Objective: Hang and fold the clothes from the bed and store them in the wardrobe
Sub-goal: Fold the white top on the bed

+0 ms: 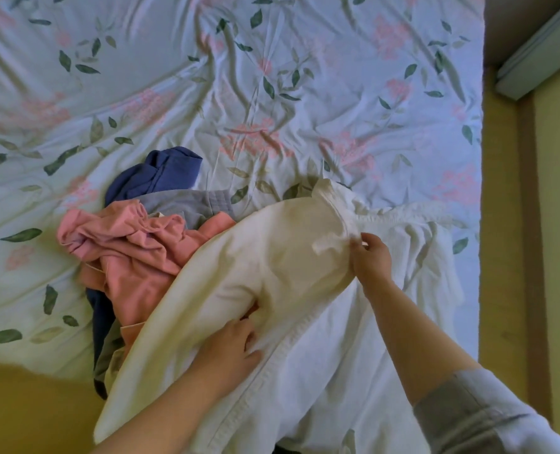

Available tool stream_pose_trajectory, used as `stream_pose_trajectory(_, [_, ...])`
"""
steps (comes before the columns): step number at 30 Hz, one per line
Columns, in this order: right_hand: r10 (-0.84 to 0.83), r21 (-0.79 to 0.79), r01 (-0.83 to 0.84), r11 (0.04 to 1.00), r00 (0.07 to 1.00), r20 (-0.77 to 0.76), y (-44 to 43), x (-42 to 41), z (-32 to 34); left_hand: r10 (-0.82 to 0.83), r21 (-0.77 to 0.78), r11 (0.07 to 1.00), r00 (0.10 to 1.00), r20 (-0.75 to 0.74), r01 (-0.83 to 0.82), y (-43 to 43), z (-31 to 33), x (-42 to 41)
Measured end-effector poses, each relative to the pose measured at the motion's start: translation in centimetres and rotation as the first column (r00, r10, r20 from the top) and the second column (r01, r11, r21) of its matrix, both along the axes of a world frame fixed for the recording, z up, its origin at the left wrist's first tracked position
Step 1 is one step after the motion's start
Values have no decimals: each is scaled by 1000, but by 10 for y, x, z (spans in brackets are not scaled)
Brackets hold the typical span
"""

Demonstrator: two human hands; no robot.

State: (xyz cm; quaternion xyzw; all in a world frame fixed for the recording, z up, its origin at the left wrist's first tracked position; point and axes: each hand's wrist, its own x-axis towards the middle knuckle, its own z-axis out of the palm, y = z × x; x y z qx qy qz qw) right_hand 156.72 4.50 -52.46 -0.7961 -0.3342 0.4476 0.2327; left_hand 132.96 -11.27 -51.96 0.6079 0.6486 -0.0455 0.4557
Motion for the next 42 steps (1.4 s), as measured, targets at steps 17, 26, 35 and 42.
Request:
stream_pose_trajectory(17, [-57, -214, -81, 974, 820, -570, -157, -6, -13, 107, -162, 983, 985, 138, -85, -69, 2, 46])
stream_pose_trajectory(26, [-197, -205, 143, 968, 941, -276, -189, 96, -8, 197, 38, 980, 975, -97, -195, -62, -2, 52])
stream_pose_trajectory(35, [-39, -316, -30, 948, 977, -209, -272, 76, -45, 291, 18, 953, 900, -324, -302, -89, -46, 23])
stream_pose_trajectory(42, [109, -230, -50, 972, 962, 252, -274, 77, -44, 322, -131, 927, 924, -207, -352, -126, -61, 12])
